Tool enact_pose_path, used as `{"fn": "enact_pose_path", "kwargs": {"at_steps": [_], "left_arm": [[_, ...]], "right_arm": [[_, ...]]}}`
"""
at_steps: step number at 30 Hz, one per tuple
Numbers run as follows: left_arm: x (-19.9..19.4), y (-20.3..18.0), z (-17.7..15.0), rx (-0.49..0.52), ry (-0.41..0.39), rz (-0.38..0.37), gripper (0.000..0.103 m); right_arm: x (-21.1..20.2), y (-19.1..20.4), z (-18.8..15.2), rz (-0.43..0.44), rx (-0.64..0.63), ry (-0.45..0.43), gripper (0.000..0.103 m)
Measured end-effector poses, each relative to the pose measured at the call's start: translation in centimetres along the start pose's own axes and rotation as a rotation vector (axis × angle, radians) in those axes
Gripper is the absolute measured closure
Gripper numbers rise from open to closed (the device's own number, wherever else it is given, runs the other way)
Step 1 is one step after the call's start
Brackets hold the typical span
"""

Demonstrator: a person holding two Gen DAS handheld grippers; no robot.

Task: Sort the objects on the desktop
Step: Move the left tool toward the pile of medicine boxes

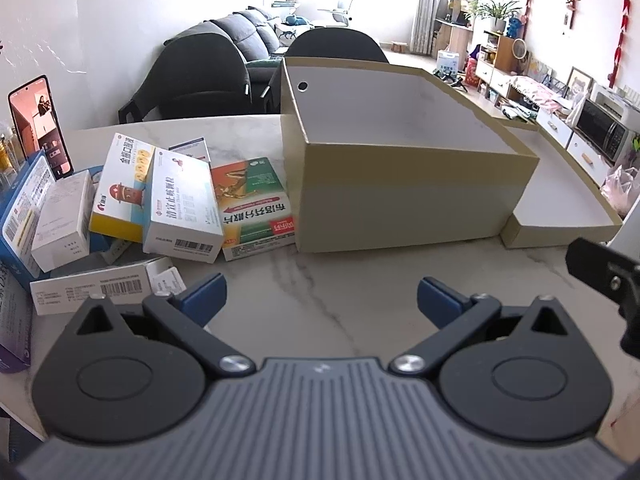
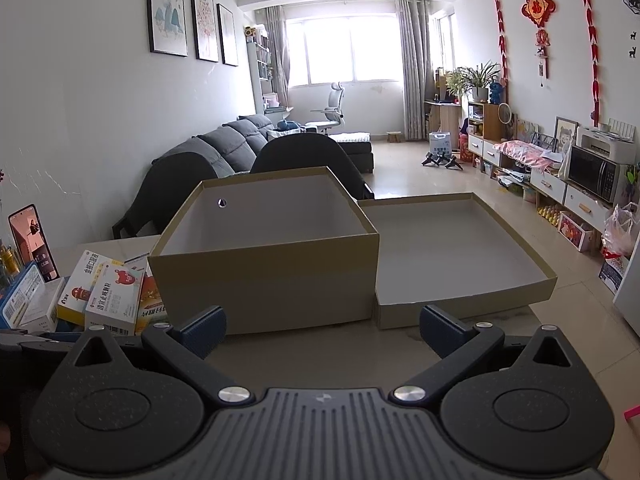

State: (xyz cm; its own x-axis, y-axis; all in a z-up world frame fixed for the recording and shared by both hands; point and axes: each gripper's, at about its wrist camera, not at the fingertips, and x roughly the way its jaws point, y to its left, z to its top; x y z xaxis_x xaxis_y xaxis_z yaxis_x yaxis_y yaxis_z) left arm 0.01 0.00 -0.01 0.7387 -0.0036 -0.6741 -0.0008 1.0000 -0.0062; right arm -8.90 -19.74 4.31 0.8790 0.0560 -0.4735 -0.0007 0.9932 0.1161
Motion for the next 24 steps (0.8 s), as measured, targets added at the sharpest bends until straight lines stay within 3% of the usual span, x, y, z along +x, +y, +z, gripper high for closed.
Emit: {"fn": "enact_pose_path", "kwargs": {"at_steps": [7, 12, 24], "left_arm": [[-0.2, 0.4, -0.2, -0.027, -0.015, -0.035, 0.000], [0.5, 0.4, -0.2, -0.011, -0.006, -0.036, 0.000], [0.3, 0.4, -0.1, -0.009, -0.009, -0.030, 0.000]], "right_arm": [[-0.2, 1.8, -0.7, -0.066, -0.040, 0.047, 0.000], [1.7, 0.6, -0.3, -0.057, -0.004, 0.105, 0.000], [2.3, 0.8, -0.3, -0.060, -0.010, 0.108, 0.000]]}}
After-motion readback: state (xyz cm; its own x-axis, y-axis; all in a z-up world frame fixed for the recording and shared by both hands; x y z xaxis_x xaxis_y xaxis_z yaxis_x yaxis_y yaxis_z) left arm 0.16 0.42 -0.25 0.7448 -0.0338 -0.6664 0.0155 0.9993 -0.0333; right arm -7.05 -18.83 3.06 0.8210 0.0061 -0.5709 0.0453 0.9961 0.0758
